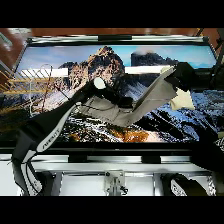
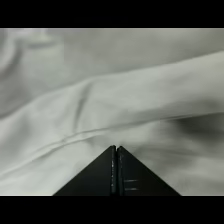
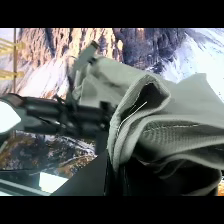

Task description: Fold the shirts.

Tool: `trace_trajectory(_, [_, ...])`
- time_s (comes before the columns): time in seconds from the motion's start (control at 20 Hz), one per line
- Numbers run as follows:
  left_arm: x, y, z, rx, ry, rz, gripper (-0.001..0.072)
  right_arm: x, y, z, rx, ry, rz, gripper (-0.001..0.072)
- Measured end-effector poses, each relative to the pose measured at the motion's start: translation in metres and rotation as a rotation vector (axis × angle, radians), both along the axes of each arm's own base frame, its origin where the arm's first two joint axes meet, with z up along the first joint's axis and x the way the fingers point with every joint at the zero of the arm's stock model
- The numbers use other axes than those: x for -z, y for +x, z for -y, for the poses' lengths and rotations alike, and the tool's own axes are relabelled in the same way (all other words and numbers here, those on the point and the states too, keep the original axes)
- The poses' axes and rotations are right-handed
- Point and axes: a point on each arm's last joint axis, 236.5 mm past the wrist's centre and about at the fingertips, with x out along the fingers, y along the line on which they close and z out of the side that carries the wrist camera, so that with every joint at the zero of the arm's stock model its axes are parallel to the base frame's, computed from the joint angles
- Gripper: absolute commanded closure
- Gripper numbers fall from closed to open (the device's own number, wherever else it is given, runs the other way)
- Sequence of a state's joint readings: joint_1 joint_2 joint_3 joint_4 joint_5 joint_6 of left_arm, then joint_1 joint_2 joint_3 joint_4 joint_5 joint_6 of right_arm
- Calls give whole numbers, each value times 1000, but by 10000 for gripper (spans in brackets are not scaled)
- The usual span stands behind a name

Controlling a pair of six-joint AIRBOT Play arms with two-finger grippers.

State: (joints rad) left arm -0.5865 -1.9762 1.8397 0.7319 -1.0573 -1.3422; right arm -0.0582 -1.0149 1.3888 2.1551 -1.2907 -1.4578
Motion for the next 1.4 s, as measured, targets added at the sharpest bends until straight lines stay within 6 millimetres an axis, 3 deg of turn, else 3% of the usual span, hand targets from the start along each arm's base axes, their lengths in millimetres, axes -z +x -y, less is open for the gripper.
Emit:
trace_trajectory(0.15, [-42, 40, -53, -77, 48, 130, 684, 6, 6, -5, -8, 0, -6, 646])
trace_trajectory(0.3, [-98, 80, -132, -192, 124, 293, 683, 19, 21, -40, -74, 10, 2, 646])
trace_trajectory(0.5, [-175, 109, -251, -413, 196, 435, 682, 58, 48, -123, -180, 36, 9, 645])
trace_trajectory(0.6, [-206, 106, -304, -510, 225, 467, 681, 90, 60, -167, -208, 53, -8, 646])
trace_trajectory(0.7, [-229, 95, -339, -573, 244, 484, 681, 131, 70, -205, -214, 65, -40, 645])
trace_trajectory(0.85, [-245, 77, -365, -605, 271, 484, 681, 185, 81, -244, -174, 113, -94, 626])
trace_trajectory(0.9, [-246, 72, -368, -602, 278, 478, 681, 197, 84, -253, -158, 132, -107, 583])
trace_trajectory(0.95, [-246, 68, -369, -599, 284, 472, 681, 207, 85, -260, -139, 152, -125, 346])
trace_trajectory(1.0, [-246, 66, -369, -595, 289, 468, 681, 213, 88, -266, -121, 173, -132, 199])
trace_trajectory(1.1, [-245, 63, -365, -581, 290, 463, 681, 218, 90, -270, -99, 198, -140, 199])
trace_trajectory(1.25, [-239, 62, -359, -561, 293, 453, 681, 206, 95, -254, -105, 192, -132, 200])
trace_trajectory(1.35, [-237, 63, -358, -553, 299, 454, 681, 197, 96, -219, -129, 125, -140, 167])
trace_trajectory(1.4, [-236, 63, -358, -548, 301, 455, 681, 197, 94, -192, -140, 64, -162, 97])
